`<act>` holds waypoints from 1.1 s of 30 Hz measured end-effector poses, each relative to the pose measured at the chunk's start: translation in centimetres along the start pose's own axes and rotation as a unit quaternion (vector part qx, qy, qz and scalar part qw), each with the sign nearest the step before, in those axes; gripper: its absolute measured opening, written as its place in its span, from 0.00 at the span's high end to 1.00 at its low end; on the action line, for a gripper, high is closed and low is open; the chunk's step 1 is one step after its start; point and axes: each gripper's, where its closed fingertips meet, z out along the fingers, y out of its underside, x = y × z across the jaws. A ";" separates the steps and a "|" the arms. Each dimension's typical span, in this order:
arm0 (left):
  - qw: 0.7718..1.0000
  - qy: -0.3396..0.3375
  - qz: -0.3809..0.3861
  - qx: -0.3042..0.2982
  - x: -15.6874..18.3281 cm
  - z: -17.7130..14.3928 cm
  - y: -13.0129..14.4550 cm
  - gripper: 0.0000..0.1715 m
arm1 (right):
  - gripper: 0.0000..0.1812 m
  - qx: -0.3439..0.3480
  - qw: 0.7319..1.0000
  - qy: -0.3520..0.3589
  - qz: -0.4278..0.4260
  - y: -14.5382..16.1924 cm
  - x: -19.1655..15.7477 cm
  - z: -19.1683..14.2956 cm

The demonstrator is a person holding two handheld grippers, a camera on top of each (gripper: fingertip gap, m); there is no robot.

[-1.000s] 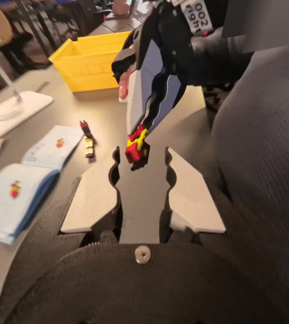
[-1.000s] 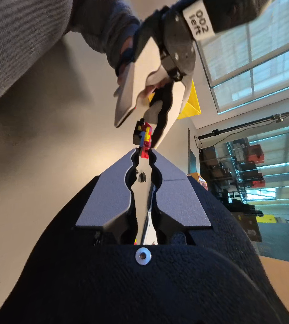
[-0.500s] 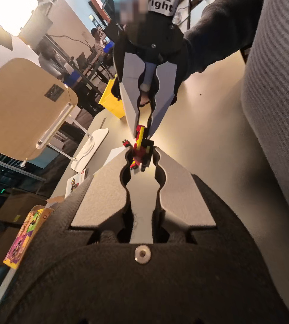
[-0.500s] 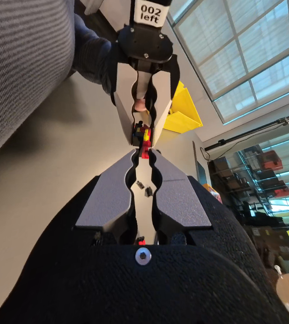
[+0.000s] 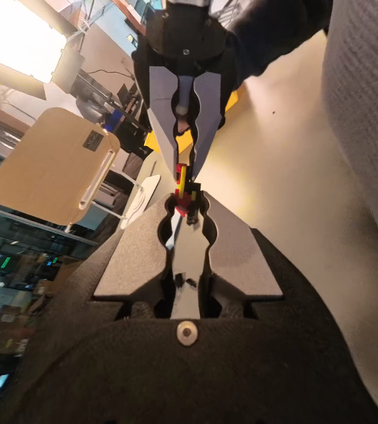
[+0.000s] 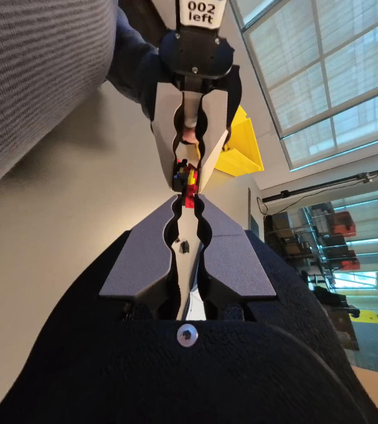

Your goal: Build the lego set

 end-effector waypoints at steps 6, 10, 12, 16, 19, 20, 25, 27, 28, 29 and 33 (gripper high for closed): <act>0.998 -0.042 0.001 0.045 -1.8 -0.5 -1.3 0.89 | 0.95 0.009 0.998 -0.037 0.059 -1.3 2.1 -0.5; 0.992 -0.084 -0.002 0.090 -3.6 -1.4 -2.4 0.89 | 0.95 0.017 0.993 -0.055 0.103 -2.5 3.9 -0.5; 0.989 -0.095 -0.003 0.112 -4.1 -1.8 -2.9 0.89 | 0.95 0.019 0.994 -0.056 0.095 -3.1 4.4 -0.5; 0.986 -0.102 -0.010 0.129 -4.5 -2.3 -3.1 0.89 | 0.95 0.004 0.995 -0.062 0.077 -3.5 4.8 -0.3; 0.986 -0.106 -0.007 0.132 -4.6 -2.4 -3.1 0.89 | 0.95 -0.007 0.995 -0.068 0.075 -3.6 4.9 -0.3; 0.985 -0.108 -0.010 0.132 -4.7 -2.5 -3.1 0.89 | 0.95 -0.012 0.995 -0.068 0.074 -3.6 5.0 -0.2; 0.986 -0.108 -0.009 0.128 -4.8 -2.5 -3.2 0.89 | 0.96 -0.040 0.994 -0.077 0.059 -3.5 5.0 -0.3; 0.987 -0.099 -0.007 0.126 -4.5 -2.4 -3.3 0.89 | 0.96 -0.044 0.994 -0.085 0.046 -3.4 4.8 -0.4; 0.988 -0.097 -0.001 0.123 -4.4 -2.3 -3.4 0.89 | 0.96 -0.045 0.994 -0.091 0.041 -3.4 4.6 -0.5; 0.989 -0.093 0.004 0.119 -4.2 -2.2 -3.4 0.89 | 0.96 -0.044 0.993 -0.099 0.040 -3.3 4.4 -0.6; 0.991 -0.084 0.018 0.103 -3.8 -2.2 -3.7 0.89 | 0.95 -0.021 0.994 -0.101 0.045 -3.6 4.0 -0.8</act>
